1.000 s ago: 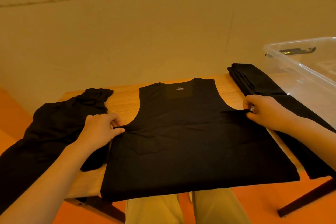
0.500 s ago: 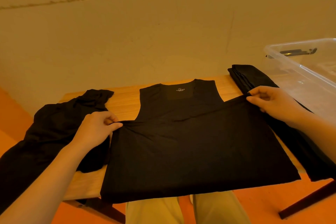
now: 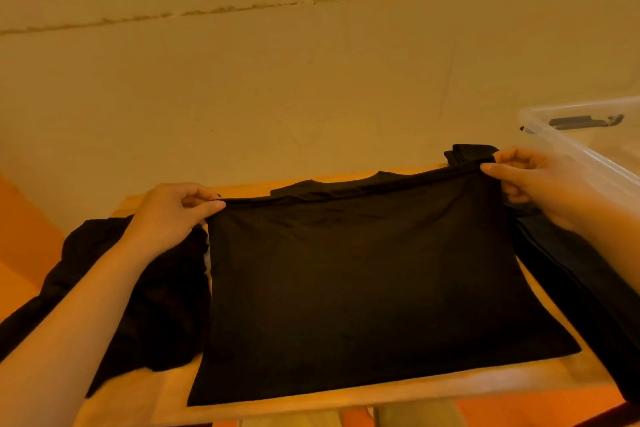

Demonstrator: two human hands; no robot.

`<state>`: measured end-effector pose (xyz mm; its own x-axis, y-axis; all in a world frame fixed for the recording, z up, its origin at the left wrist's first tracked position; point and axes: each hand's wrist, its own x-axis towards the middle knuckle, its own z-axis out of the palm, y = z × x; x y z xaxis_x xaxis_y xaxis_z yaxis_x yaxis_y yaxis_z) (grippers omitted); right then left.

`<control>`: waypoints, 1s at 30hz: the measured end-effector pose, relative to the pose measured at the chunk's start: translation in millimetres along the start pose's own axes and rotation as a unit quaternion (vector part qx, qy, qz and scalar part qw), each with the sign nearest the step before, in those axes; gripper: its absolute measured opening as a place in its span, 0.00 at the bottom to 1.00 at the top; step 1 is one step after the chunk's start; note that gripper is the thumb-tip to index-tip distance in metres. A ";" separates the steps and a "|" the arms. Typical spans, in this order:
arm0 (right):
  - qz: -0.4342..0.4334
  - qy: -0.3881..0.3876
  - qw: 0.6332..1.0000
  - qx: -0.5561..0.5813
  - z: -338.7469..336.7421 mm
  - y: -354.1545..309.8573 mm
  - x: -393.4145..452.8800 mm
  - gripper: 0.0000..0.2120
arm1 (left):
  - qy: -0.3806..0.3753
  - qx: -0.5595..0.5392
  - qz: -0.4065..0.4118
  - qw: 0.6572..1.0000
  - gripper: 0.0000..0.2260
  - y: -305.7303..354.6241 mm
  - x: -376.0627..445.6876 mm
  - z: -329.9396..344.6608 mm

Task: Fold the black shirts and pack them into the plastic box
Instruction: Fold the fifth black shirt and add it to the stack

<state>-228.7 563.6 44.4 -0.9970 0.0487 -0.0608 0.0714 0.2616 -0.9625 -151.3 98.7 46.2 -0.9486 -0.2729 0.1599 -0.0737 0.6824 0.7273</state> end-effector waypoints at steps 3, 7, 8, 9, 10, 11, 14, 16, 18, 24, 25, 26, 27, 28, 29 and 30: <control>-0.001 0.014 1.000 -0.017 5.9 -6.9 26.2 0.06 | 0.003 0.017 0.009 1.000 0.01 6.3 30.4 3.7; 0.004 0.041 0.997 -0.059 22.5 -11.6 65.3 0.07 | -0.010 0.048 -0.006 0.999 0.02 1.1 81.9 21.5; 0.005 0.050 0.996 -0.070 27.3 -11.3 76.0 0.08 | -0.013 0.056 -0.008 0.998 0.03 -3.4 95.3 28.1; 0.009 0.057 0.995 -0.081 31.8 -10.2 86.6 0.09 | -0.016 0.065 -0.011 0.998 0.03 -7.8 107.5 34.7; 0.015 0.063 0.994 -0.092 36.1 -8.1 96.8 0.09 | -0.018 0.075 -0.014 0.997 0.03 -12.6 118.5 41.4; 0.023 0.069 0.992 -0.106 39.9 -5.0 106.7 0.09 | -0.019 0.084 -0.016 0.996 0.03 -17.6 128.5 48.3; 0.034 0.084 0.982 -0.163 52.2 7.0 130.8 0.10 | -0.015 0.099 -0.022 0.995 0.05 -33.1 150.5 67.2; 0.027 0.084 0.972 -0.219 59.4 15.5 140.4 0.11 | -0.015 0.104 -0.025 0.994 0.05 -42.9 159.3 78.0; 0.017 0.081 0.957 -0.278 65.5 22.4 145.1 0.11 | -0.014 0.114 -0.021 0.993 0.05 -51.4 164.3 86.7; -0.142 0.081 0.888 -0.431 86.9 40.2 131.6 0.15 | 0.076 0.197 0.072 0.975 0.08 -59.2 157.1 108.9; -0.172 0.061 0.878 -0.443 91.9 41.1 125.1 0.15 | 0.093 0.222 0.098 0.966 0.09 -56.1 152.5 113.6; -0.200 0.038 0.866 -0.456 97.3 42.2 119.1 0.15 | 0.096 0.234 0.127 0.959 0.10 -50.9 146.4 119.3; -0.223 0.015 0.855 -0.467 102.9 43.5 113.4 0.16 | 0.081 0.236 0.154 0.956 0.13 -43.6 139.1 125.5; -0.235 -0.009 0.848 -0.476 109.0 45.3 108.9 0.19 | 0.053 0.237 0.178 0.953 0.16 -35.4 130.7 132.5; -0.235 -0.034 0.843 -0.482 115.6 47.6 105.2 0.22 | 0.017 0.240 0.198 0.950 0.19 -26.9 121.8 139.6; -0.225 -0.060 0.840 -0.490 122.1 49.6 102.5 0.25 | -0.023 0.245 0.211 0.946 0.23 -19.8 113.7 146.9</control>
<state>-331.1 463.8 -41.8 -0.9218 -0.3492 0.1682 -0.3804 0.8983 -0.2200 -302.9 153.8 -48.1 -0.9370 0.1158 0.3295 0.1912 0.9596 0.2066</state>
